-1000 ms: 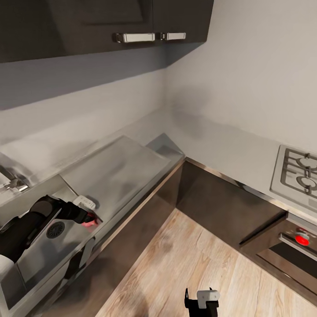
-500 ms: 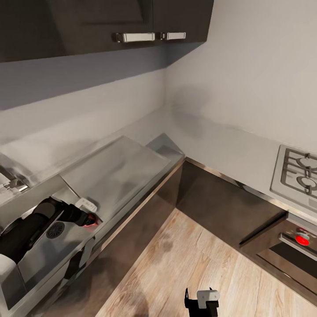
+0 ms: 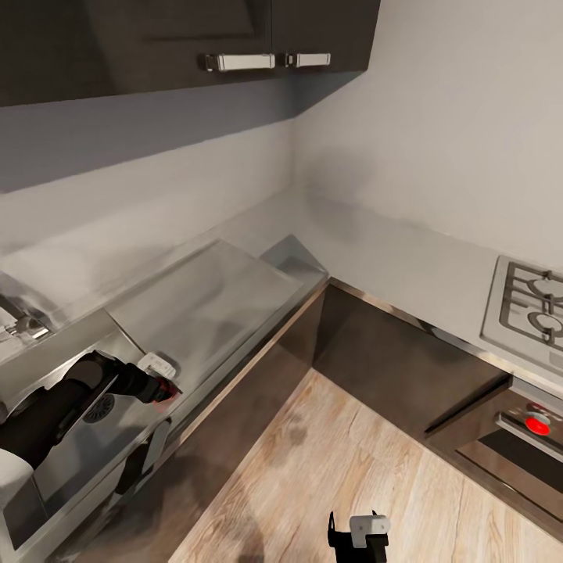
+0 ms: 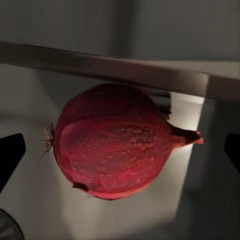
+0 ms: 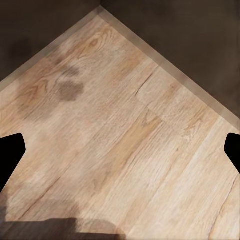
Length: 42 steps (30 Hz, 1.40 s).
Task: In the kitchen, take the Vidalia onion out of the sink, dice it on the chopping board with the paring knife, put the diced onion into the bowl on the countertop, then place both the paring knife and the chopping board into the sink.
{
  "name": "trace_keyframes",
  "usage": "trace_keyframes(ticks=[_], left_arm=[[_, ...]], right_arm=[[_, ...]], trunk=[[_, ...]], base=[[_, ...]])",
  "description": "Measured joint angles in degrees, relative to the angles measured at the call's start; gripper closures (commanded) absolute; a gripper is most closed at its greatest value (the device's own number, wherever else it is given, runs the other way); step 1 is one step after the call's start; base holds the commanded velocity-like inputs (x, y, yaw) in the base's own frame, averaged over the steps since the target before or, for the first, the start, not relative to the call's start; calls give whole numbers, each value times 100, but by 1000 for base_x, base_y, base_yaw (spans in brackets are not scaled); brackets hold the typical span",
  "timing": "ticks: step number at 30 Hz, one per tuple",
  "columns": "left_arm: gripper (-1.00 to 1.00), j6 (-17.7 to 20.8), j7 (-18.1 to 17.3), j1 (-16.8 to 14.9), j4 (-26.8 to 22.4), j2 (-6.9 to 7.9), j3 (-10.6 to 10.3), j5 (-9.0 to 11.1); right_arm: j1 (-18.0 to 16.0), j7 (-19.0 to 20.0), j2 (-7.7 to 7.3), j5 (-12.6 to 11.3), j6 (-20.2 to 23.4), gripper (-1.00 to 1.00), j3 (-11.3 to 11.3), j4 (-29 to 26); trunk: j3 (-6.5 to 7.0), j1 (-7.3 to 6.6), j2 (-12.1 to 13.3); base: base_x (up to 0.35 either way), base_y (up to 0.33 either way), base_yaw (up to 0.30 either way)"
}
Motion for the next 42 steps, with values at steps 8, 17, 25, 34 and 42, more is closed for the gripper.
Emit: trace_keyframes(ticks=[8, 17, 25, 34, 42], left_arm=[[-100, 0, 0, 0, 5, 0, -2, -1], [-100, 0, 0, 1, 50, 0, -2, -1], [-100, 0, 0, 0, 63, 0, -2, -1], [-100, 0, 0, 0, 66, 0, -2, -1], [-100, 0, 0, 0, 69, 0, -2, -1]], right_arm=[[0, 0, 0, 0, 0, -100, 0, 0], [0, 1, 0, 0, 0, -100, 0, 0], [0, 0, 0, 0, 0, -100, 0, 0], [0, 0, 0, 0, 0, -100, 0, 0], [0, -2, 0, 0, 0, -100, 0, 0]], trunk=[[-2, 0, 0], [-38, 0, 0], [-85, 0, 0], [-140, 0, 0], [-166, 0, 0]], base=[[0, 0, 0], [0, 0, 0], [0, 0, 0], [0, 0, 0], [0, 0, 0]])
